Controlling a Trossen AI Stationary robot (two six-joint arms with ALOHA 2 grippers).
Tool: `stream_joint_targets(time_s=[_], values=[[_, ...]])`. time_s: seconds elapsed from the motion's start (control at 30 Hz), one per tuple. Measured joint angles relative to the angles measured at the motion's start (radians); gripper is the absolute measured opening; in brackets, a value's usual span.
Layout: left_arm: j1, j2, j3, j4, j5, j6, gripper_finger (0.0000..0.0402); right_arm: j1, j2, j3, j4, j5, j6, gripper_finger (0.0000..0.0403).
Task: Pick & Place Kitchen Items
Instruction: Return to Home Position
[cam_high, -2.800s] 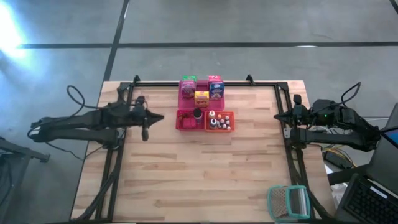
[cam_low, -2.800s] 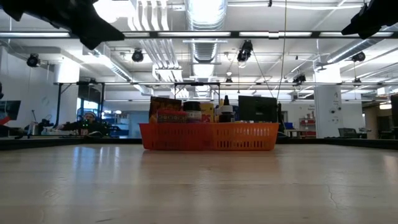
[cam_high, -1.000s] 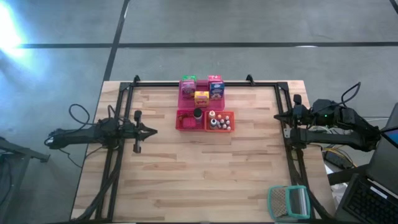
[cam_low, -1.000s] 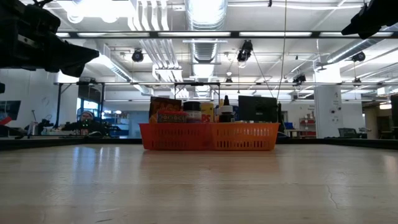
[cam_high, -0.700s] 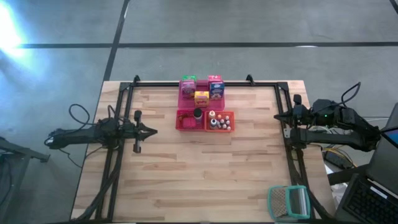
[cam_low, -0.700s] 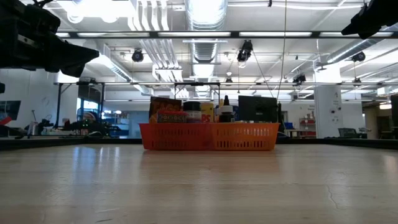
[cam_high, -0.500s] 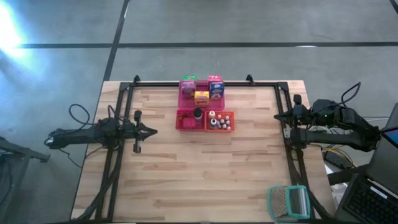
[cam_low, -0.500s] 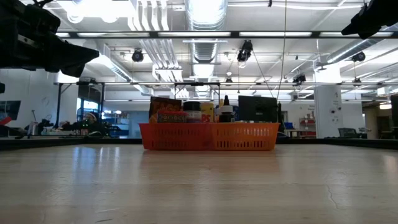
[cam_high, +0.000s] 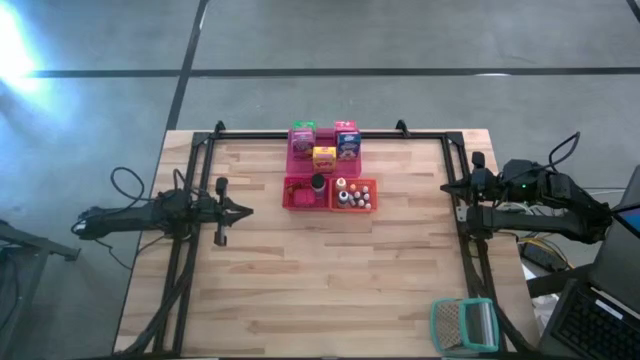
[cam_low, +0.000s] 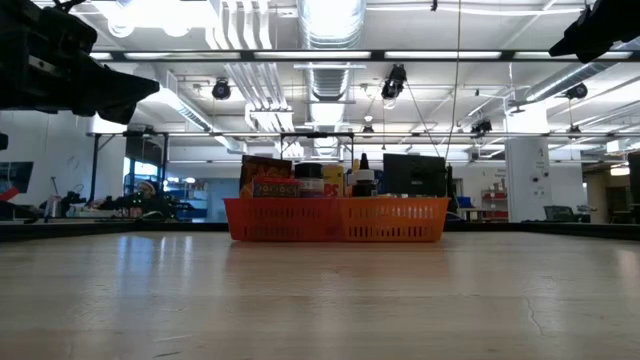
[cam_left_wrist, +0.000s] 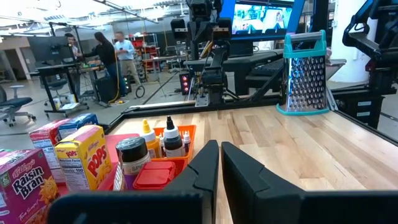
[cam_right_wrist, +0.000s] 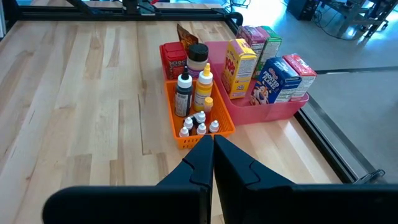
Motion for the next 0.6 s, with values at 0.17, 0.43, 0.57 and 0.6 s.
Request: stream_joint_targets(time_s=[0.17,0.43,0.57,0.6], values=[[0.000,0.000,0.000,0.000,0.000,0.000,0.0026,0.000,0.000,0.000,0.000,0.000,0.000,0.0008],[-0.001,0.000,0.000,0.000,0.000,0.000,0.0026,0.000,0.000,0.000,0.000,0.001,-0.010,0.0008],[-0.001,0.000,0.000,0.000,0.000,0.000,0.0026,0.000,0.000,0.000,0.068,0.017,-0.047,0.0008],[-0.001,0.000,0.000,0.000,0.000,0.000,0.0026,0.000,0.000,-0.001,0.104,0.017,-0.019,0.0008]])
